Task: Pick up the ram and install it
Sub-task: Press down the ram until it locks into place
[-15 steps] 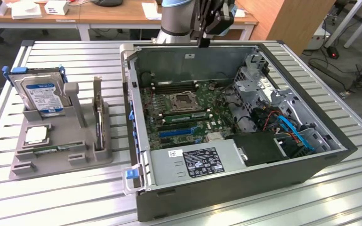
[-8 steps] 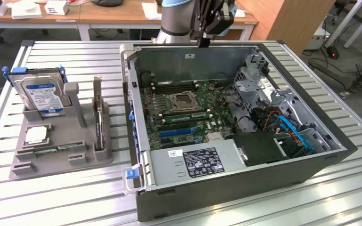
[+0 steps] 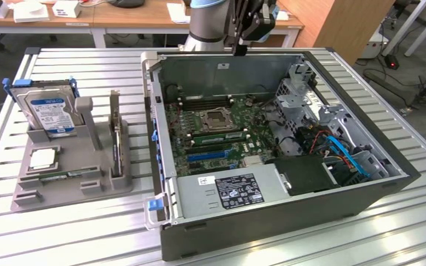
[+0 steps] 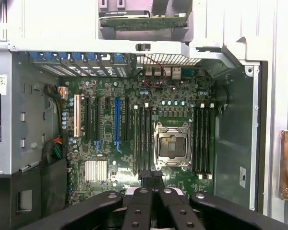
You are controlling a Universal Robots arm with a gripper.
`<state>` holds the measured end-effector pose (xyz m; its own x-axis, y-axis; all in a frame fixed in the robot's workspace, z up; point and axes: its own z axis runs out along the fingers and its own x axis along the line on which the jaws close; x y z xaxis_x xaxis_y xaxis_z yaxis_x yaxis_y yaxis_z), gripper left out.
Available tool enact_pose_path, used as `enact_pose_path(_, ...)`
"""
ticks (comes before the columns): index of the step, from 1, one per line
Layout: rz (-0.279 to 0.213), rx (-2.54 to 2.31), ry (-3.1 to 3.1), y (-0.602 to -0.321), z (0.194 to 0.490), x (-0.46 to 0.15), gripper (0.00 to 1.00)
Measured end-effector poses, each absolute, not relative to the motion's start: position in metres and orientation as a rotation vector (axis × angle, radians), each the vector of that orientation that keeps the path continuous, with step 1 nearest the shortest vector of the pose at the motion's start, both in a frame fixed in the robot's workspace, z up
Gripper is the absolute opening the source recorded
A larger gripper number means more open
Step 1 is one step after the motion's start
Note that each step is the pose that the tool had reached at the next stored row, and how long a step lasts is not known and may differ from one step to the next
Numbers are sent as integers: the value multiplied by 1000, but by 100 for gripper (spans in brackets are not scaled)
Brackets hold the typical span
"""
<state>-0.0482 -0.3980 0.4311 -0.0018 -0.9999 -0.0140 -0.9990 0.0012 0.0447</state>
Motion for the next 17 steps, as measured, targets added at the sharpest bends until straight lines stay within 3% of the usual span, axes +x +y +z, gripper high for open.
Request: enact_pose_path(17, -63, 2205, -2208, -398, 405, -48, 9)
